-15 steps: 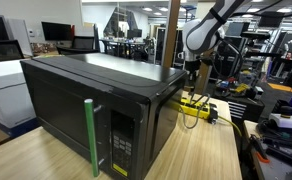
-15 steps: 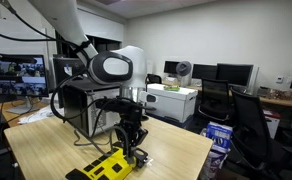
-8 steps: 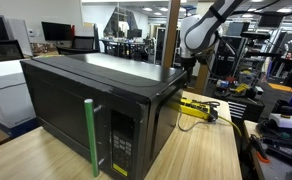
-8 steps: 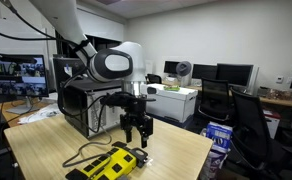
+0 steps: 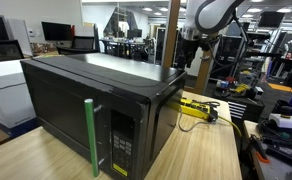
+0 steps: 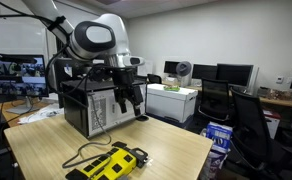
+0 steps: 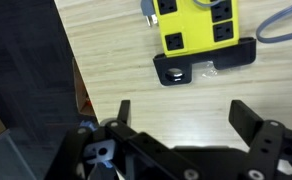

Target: Unplug the gray plug from the extension cable and put it on the table

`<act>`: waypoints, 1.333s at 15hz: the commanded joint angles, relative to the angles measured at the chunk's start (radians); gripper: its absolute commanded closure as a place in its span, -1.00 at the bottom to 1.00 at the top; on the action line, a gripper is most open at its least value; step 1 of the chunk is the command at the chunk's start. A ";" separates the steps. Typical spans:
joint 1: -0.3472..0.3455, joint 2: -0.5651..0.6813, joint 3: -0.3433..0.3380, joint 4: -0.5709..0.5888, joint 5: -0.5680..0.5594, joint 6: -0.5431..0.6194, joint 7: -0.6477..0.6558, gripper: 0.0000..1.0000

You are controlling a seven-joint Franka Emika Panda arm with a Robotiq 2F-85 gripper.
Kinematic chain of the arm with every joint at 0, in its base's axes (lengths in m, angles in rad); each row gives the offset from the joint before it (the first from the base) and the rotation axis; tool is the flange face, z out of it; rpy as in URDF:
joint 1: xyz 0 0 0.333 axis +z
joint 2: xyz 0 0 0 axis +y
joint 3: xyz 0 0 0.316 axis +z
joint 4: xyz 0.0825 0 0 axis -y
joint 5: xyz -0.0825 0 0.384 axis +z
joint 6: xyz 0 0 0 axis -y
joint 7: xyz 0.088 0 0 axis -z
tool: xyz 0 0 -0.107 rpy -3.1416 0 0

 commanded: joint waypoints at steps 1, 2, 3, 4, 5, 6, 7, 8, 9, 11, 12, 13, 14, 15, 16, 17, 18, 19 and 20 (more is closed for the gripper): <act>0.017 -0.244 0.040 -0.099 -0.027 -0.119 0.140 -1.00; 0.028 -0.288 0.057 -0.087 0.047 -0.238 0.068 -1.00; 0.042 -0.334 0.067 -0.088 0.104 -0.303 0.023 -1.00; 0.055 -0.374 0.074 -0.078 0.152 -0.380 -0.007 -1.00; 0.069 -0.413 0.081 -0.066 0.195 -0.454 -0.026 -1.00; 0.088 -0.451 0.080 -0.062 0.248 -0.512 -0.066 -1.00; 0.104 -0.494 0.073 -0.085 0.294 -0.503 -0.094 -1.00; 0.115 -0.532 0.074 -0.107 0.324 -0.494 -0.106 -1.00; 0.123 -0.565 0.075 -0.129 0.350 -0.472 -0.111 -1.00; 0.135 -0.624 0.092 -0.189 0.367 -0.432 -0.117 -1.00; 0.144 -0.652 0.104 -0.220 0.366 -0.430 -0.122 -1.00; 0.154 -0.678 0.110 -0.245 0.366 -0.428 -0.128 -1.00; 0.165 -0.705 0.119 -0.275 0.361 -0.426 -0.133 -1.00; 0.175 -0.728 0.126 -0.296 0.355 -0.426 -0.142 -1.00; 0.158 -0.658 0.123 -0.228 0.344 -0.458 -0.104 -1.00; 0.162 -0.672 0.127 -0.242 0.344 -0.458 -0.103 -1.00; 0.162 -0.674 0.128 -0.241 0.344 -0.459 -0.103 -1.00; 0.161 -0.672 0.127 -0.238 0.344 -0.459 -0.103 -1.00; 0.160 -0.669 0.124 -0.236 0.344 -0.459 -0.104 -1.00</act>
